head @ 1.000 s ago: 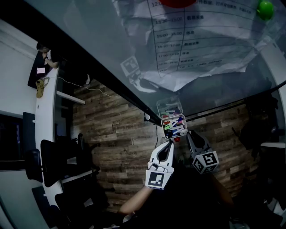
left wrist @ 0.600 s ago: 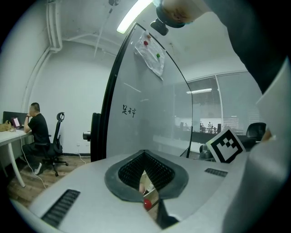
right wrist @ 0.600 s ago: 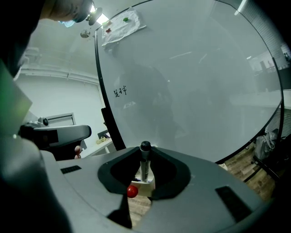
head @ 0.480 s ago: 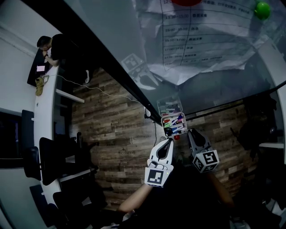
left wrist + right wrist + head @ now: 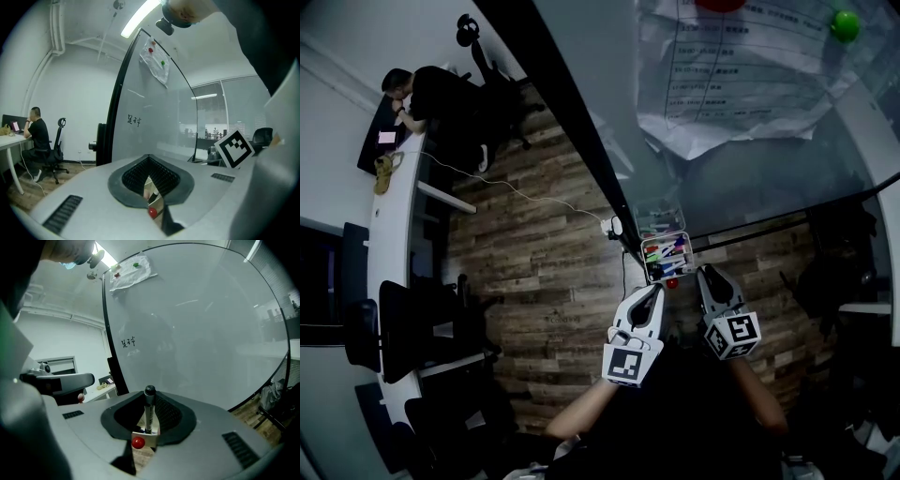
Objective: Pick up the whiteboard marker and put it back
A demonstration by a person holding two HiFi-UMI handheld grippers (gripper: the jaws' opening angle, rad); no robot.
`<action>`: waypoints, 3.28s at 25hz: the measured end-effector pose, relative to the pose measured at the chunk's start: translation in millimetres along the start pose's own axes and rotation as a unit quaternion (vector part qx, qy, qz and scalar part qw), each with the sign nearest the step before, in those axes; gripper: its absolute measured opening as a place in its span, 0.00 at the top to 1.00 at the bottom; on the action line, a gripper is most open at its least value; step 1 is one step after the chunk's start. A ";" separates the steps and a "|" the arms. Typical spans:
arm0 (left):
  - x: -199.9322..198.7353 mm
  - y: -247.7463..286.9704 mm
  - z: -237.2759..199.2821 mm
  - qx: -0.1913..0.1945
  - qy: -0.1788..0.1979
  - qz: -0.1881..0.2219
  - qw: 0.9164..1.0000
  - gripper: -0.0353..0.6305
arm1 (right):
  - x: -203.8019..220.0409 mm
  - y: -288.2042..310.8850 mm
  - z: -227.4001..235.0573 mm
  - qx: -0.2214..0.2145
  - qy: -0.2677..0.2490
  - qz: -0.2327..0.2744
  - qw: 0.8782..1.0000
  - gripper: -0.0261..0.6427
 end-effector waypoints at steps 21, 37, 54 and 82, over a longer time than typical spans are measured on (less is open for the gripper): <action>-14.3 -15.7 5.6 0.011 0.013 0.029 0.999 0.94 | -25.1 -31.9 -14.7 0.014 -0.019 0.051 0.998 0.84; -18.2 -26.9 22.6 0.012 0.020 0.034 0.999 0.94 | -28.1 -74.1 -15.5 0.014 -0.027 0.070 0.997 0.84; -13.1 -23.3 30.7 0.015 0.015 0.026 0.999 0.94 | -25.1 -88.8 -16.7 0.004 -0.041 0.077 0.996 0.84; -15.5 -26.5 12.6 -0.003 0.008 0.031 0.999 0.94 | -26.4 -74.5 -24.0 -0.002 -0.040 0.073 0.997 0.84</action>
Point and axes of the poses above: the fingertips, and each gripper's own axes: y forward along the fingers, z to its right, x out of its underside, the point moved 9 cm from there along -y, backward along the fingers, and after that the axes turned 1 degree about z, right-handed, at the moved point
